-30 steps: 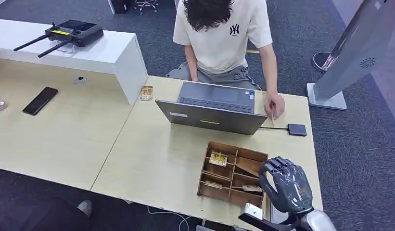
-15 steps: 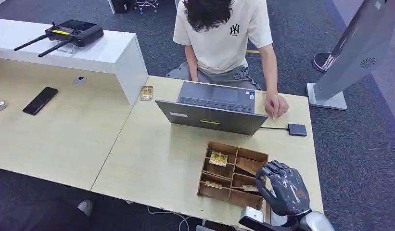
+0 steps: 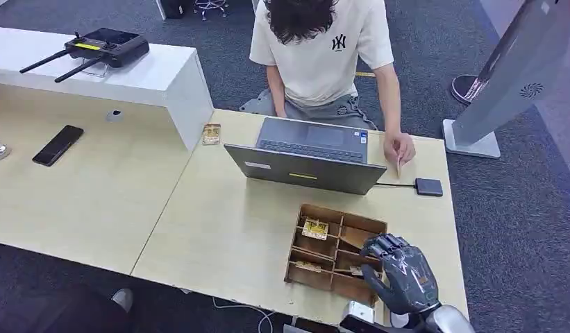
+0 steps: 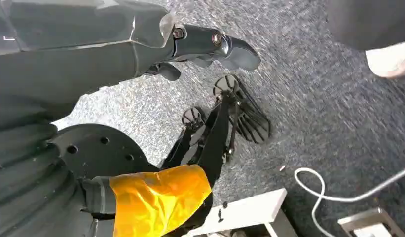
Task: Pass the card to the sensor for recognition and then transmit it.
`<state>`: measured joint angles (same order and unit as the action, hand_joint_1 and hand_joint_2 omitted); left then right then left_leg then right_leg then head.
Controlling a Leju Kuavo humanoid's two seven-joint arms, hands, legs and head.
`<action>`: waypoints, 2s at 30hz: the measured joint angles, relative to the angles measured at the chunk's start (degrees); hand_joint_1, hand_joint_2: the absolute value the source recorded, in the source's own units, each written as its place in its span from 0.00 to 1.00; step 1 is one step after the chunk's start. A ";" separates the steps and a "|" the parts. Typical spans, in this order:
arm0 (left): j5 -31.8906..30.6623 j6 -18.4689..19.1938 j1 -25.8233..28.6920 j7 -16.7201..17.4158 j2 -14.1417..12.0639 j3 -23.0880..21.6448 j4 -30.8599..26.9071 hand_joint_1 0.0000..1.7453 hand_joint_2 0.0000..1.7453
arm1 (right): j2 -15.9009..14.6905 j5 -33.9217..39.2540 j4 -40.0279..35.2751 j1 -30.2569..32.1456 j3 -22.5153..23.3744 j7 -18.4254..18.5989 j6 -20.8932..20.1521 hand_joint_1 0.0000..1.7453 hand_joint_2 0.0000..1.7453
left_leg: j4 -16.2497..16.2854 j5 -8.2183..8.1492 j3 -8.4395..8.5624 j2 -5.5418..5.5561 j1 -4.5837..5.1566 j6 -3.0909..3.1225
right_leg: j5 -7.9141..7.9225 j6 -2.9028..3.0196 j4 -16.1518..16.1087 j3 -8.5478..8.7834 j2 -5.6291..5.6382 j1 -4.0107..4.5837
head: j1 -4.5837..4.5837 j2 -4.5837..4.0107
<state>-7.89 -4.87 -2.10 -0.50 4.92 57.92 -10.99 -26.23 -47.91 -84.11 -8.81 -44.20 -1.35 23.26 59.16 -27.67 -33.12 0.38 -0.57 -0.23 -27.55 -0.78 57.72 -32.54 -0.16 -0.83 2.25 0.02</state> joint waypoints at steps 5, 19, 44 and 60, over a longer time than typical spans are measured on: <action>0.00 -0.13 0.01 0.35 -0.26 0.20 0.00 0.00 1.00 | -0.22 -1.02 -0.30 -0.18 -0.09 1.27 1.09 0.61 1.00 | 0.00 0.00 0.00 0.00 0.00 0.00 | 0.00 0.00 0.00 0.00 -0.01 0.00 | 0.02 0.00; -0.13 0.77 0.02 -0.11 -0.57 0.83 0.00 0.00 1.00 | -2.45 -3.08 -3.96 0.33 0.63 3.63 1.03 0.57 1.00 | 0.00 0.00 0.01 0.00 0.00 0.00 | 0.00 0.00 0.00 -0.01 -0.01 0.00 | 0.00 0.00; -0.53 1.92 0.00 -0.63 -0.50 0.85 0.00 0.00 1.00 | -2.45 2.21 -4.00 1.32 -1.46 1.77 -3.28 0.57 1.00 | 0.00 0.00 0.01 0.00 0.00 0.00 | 0.00 0.00 0.00 0.00 0.00 0.00 | 0.00 0.00; -0.48 2.14 0.00 -0.61 -0.50 0.96 0.00 0.00 1.00 | -2.47 3.13 -4.00 1.32 -1.97 1.90 -4.26 0.52 1.00 | 0.00 0.00 0.01 0.00 0.00 0.00 | 0.00 0.00 0.00 0.00 0.00 0.00 | 0.00 0.00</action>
<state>-8.37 -2.73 -2.10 -1.11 4.42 58.88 -10.99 -28.70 -44.78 -88.11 -7.49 -46.16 0.55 18.99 59.16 -27.67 -33.11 0.38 -0.57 -0.23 -27.55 -0.78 57.71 -32.55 -0.16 -0.84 2.25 0.02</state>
